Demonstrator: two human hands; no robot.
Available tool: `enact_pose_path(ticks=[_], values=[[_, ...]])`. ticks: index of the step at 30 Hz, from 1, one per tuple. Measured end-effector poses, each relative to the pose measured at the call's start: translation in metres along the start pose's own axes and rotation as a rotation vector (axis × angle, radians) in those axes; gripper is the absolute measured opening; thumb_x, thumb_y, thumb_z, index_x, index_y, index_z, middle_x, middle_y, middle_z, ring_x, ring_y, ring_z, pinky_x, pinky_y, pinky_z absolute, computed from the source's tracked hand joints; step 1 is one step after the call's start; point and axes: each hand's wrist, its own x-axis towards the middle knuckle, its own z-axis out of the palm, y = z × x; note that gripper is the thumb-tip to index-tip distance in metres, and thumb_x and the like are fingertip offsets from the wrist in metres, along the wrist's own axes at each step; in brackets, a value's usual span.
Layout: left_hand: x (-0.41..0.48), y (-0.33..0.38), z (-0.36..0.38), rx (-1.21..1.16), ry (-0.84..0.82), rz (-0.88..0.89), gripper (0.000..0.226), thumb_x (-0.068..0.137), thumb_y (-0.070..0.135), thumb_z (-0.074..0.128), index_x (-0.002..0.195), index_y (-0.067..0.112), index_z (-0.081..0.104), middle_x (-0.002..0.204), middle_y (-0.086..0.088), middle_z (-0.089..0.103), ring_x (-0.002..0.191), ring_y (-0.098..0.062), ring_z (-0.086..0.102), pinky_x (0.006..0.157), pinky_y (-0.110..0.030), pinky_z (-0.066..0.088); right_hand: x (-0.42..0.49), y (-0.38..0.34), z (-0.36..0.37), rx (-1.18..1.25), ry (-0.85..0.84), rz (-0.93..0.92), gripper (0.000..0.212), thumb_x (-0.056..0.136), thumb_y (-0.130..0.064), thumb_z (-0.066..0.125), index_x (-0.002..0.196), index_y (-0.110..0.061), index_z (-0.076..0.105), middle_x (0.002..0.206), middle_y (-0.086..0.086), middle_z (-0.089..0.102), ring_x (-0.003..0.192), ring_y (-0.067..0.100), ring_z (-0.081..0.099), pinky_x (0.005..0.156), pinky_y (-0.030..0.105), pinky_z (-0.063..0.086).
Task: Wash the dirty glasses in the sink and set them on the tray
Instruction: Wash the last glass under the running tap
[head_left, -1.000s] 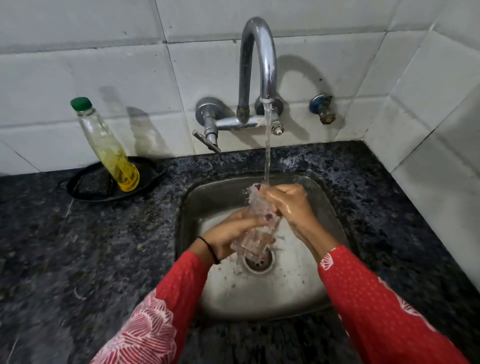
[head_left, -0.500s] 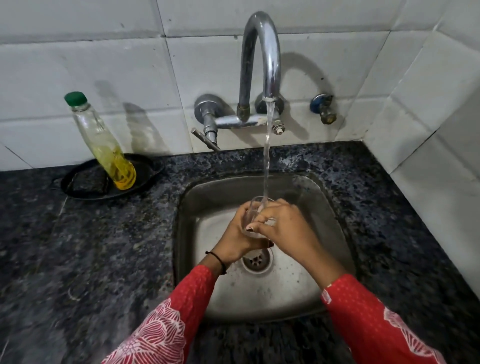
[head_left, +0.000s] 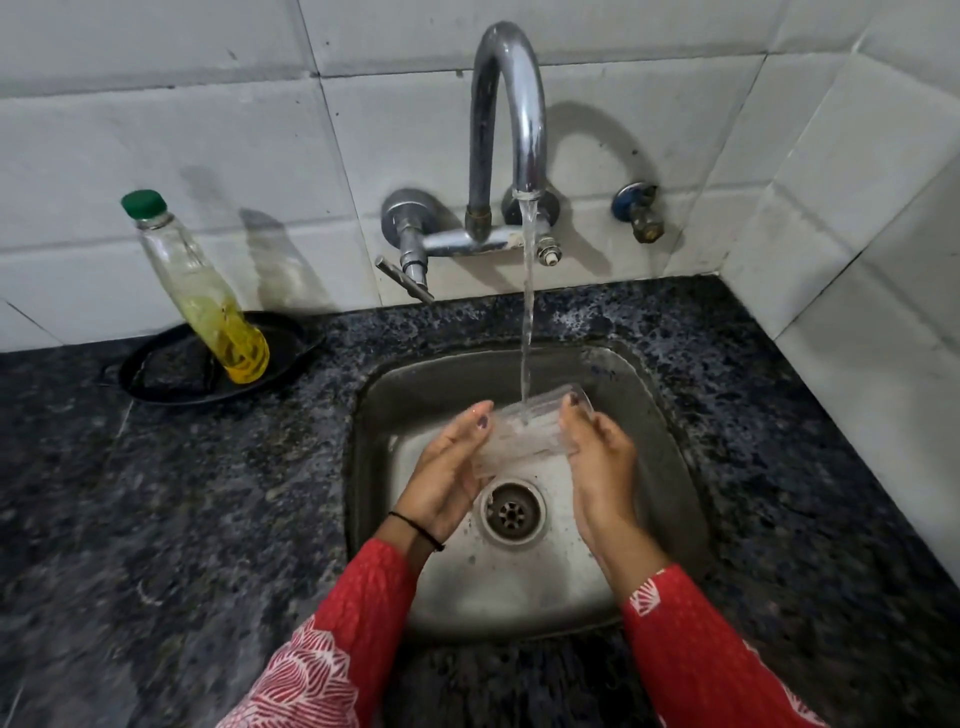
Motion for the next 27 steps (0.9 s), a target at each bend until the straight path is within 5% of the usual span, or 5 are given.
enact_pose_path(ticks=[4, 9, 16, 20, 27], values=[[0.006, 0.019, 0.021, 0.058, 0.0, 0.026, 0.018, 0.089, 0.013, 0.054, 0.102, 0.008, 0.066, 0.103, -0.006, 0.07, 0.087, -0.015, 0.064, 0.072, -0.027, 0.054, 0.005, 0.019, -0.005, 0.394, 0.049, 0.456, 0.01, 0.086, -0.025, 0.063, 0.083, -0.015, 0.063, 0.082, 0.002, 0.063, 0.077, 0.015, 0.058, 0.07, 0.028, 0.044], [-0.011, 0.009, 0.039, 0.342, -0.094, 0.084, 0.019, 0.087, -0.007, 0.05, 0.091, 0.004, 0.066, 0.114, -0.008, 0.067, 0.093, -0.014, 0.065, 0.08, -0.023, 0.055, 0.003, 0.027, -0.001, 0.566, -0.031, 0.518, 0.042, 0.085, -0.033, 0.048, 0.115, -0.007, 0.061, 0.1, 0.014, 0.063, 0.083, 0.024, 0.061, 0.073, 0.034, 0.049], [-0.027, -0.007, 0.011, 0.233, -0.143, -0.174, 0.098, 0.074, -0.015, 0.056, 0.149, 0.024, 0.007, 0.14, -0.002, 0.048, 0.097, -0.016, 0.067, 0.08, -0.03, 0.056, 0.005, 0.009, 0.015, 0.322, -0.253, 0.523, 0.045, 0.077, -0.051, 0.066, 0.094, -0.009, 0.066, 0.077, 0.01, 0.064, 0.073, 0.026, 0.066, 0.07, 0.037, 0.055], [-0.029, 0.003, 0.007, 0.429, -0.334, -0.194, 0.074, 0.074, -0.01, 0.062, 0.138, 0.016, 0.037, 0.125, -0.021, 0.056, 0.103, -0.03, 0.06, 0.093, -0.048, 0.05, 0.009, -0.001, 0.027, 0.091, -0.314, 0.388, 0.063, 0.067, -0.049, 0.075, 0.117, -0.014, 0.06, 0.1, 0.01, 0.063, 0.091, 0.028, 0.061, 0.075, 0.041, 0.054], [-0.021, -0.003, 0.012, 0.799, -0.13, 0.187, 0.094, 0.072, -0.012, 0.071, 0.14, 0.026, 0.019, 0.124, 0.011, 0.047, 0.107, 0.005, 0.056, 0.084, -0.018, 0.05, 0.012, -0.031, 0.031, -0.442, -0.427, 0.054, 0.047, 0.076, -0.028, 0.076, 0.115, -0.013, 0.054, 0.099, 0.002, 0.067, 0.083, 0.01, 0.064, 0.067, 0.023, 0.052]])
